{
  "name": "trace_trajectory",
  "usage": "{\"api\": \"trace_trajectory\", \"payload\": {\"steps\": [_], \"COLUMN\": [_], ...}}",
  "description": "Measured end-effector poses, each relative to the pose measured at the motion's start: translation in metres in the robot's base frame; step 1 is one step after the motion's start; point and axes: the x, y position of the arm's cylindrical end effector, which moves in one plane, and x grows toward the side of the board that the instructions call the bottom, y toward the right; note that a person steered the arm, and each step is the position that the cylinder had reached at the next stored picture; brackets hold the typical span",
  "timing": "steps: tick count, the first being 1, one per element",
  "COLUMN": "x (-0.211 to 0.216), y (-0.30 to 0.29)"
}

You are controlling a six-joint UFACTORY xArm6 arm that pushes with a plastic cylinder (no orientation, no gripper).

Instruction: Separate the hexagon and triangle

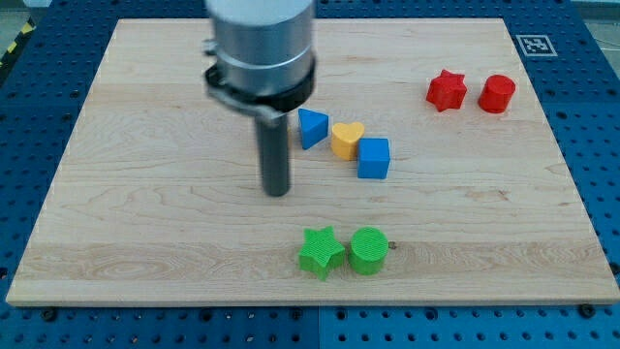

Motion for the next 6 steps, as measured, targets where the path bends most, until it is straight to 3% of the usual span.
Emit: {"api": "trace_trajectory", "payload": {"steps": [1, 2, 3, 4, 6], "x": [-0.001, -0.045, -0.100, -0.141, -0.127], "y": [-0.060, -0.095, -0.094, -0.065, 0.026]}}
